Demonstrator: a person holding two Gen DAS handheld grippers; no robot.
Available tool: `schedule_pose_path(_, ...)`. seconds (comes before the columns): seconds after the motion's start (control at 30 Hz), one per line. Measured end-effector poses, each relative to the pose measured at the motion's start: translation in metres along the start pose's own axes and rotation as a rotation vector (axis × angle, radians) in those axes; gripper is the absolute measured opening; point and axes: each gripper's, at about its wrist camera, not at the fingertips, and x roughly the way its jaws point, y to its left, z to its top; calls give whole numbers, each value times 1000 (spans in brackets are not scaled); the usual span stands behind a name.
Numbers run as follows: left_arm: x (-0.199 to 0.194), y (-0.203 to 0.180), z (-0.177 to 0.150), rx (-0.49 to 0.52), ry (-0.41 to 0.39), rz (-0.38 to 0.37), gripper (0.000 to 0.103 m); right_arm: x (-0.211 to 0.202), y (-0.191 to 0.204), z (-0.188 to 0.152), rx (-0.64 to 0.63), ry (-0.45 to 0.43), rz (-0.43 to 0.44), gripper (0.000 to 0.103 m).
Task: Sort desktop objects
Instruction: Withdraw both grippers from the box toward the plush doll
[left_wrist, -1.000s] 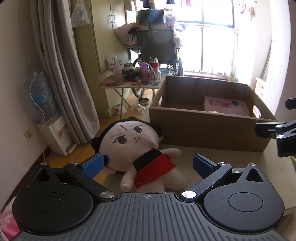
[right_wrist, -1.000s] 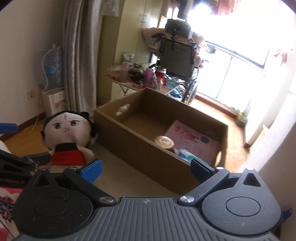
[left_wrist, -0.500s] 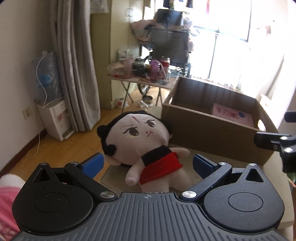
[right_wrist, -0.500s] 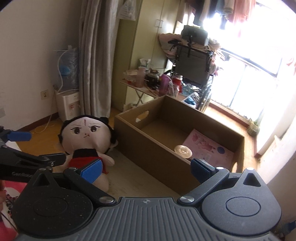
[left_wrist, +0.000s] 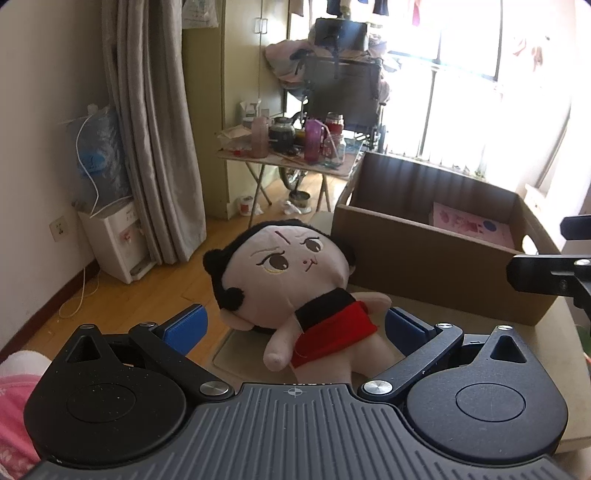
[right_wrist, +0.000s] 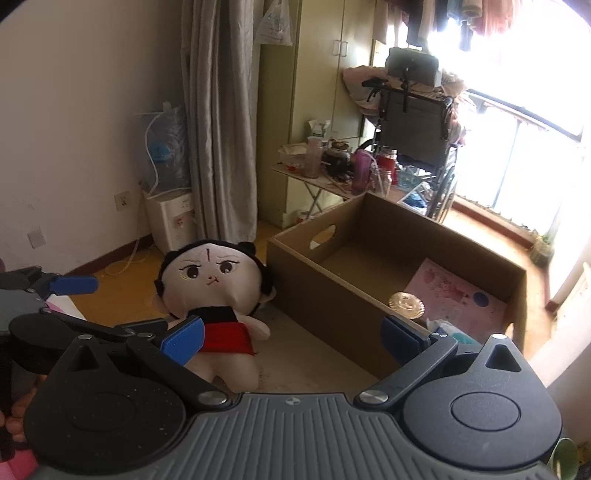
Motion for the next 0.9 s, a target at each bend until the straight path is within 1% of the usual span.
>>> schedule_pose_path(0.17, 1, -1, 1, 7, -2, -2, 103, 2, -2, 1, 28, -4, 36, 103)
schedule_pose_path(0.3, 3, -1, 2, 7, 3, -3, 103, 3, -2, 2, 34, -5, 47, 103)
schedule_pose_path(0.47, 7, -1, 3, -1, 31, -17, 103, 4, -3, 0, 36, -7, 56, 103)
schedule_pose_path(0.57, 8, -2, 2, -1, 31, -26, 103, 4, -5, 1, 43, -12, 64, 103)
schedule_pose_path(0.67, 7, -3, 3, 8, 14, -23, 103, 3, -7, 1, 57, -24, 79, 103)
schedule_pose_path(0.8, 4, -7, 2, 38, -33, 4, 103, 2, -7, 2, 66, -27, 96, 103)
schedule_pose_path(0.9, 2, -9, 1, 63, -58, 10, 103, 2, -7, 1, 62, -30, 99, 103)
